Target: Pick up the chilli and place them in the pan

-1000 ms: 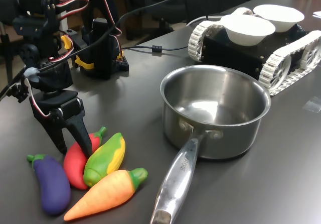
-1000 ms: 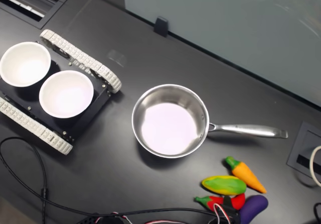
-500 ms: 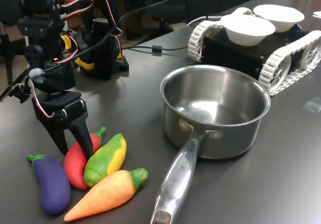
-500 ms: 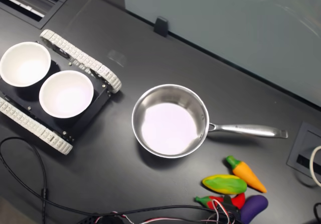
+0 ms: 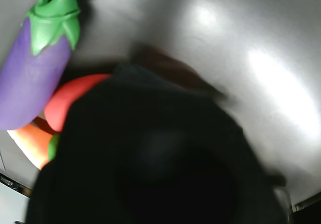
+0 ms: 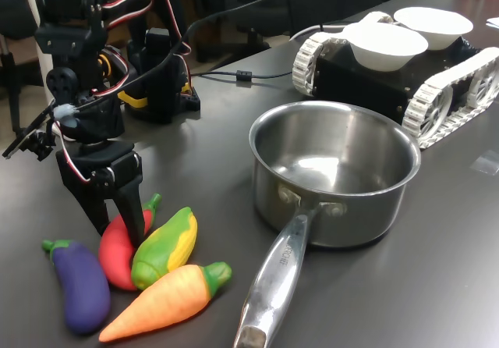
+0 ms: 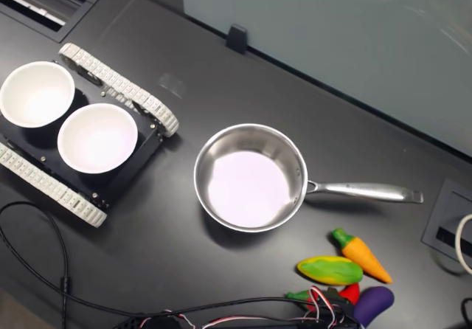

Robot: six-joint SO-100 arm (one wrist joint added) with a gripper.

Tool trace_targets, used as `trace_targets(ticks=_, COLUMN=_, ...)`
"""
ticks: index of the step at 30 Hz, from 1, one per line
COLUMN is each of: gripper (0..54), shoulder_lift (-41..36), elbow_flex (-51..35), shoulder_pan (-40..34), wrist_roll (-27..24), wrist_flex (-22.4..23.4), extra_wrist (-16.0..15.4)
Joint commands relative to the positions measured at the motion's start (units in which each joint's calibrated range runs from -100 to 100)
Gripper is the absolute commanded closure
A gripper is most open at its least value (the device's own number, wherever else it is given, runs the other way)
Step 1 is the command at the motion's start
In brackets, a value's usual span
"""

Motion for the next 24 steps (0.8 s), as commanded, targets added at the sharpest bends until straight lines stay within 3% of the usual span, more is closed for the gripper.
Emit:
trace_targets(ticks=1, gripper=44.0, shoulder_lift=-0.76, elbow_flex=0.43, shoulder_pan=1.51, wrist_roll=0.49, wrist_flex=0.28, extra_wrist=1.65)
trace_targets(ticks=7, gripper=53.6, shoulder_lift=-3.04, elbow_flex=2.43, shoulder_pan=1.74, wrist_roll=0.0, wrist_flex=-0.83, extra_wrist=1.56)
trace_targets(ticks=14, gripper=53.6, shoulder_lift=-8.44, elbow_flex=4.06, shoulder_pan=0.82, wrist_roll=-3.96, wrist_flex=-2.7, extra_wrist=1.14)
trace_targets(ticks=24, gripper=53.6, shoulder_lift=-17.46, elbow_flex=5.25, shoulder_pan=0.93, wrist_roll=-10.01, wrist_flex=-2.62, extra_wrist=-3.56)
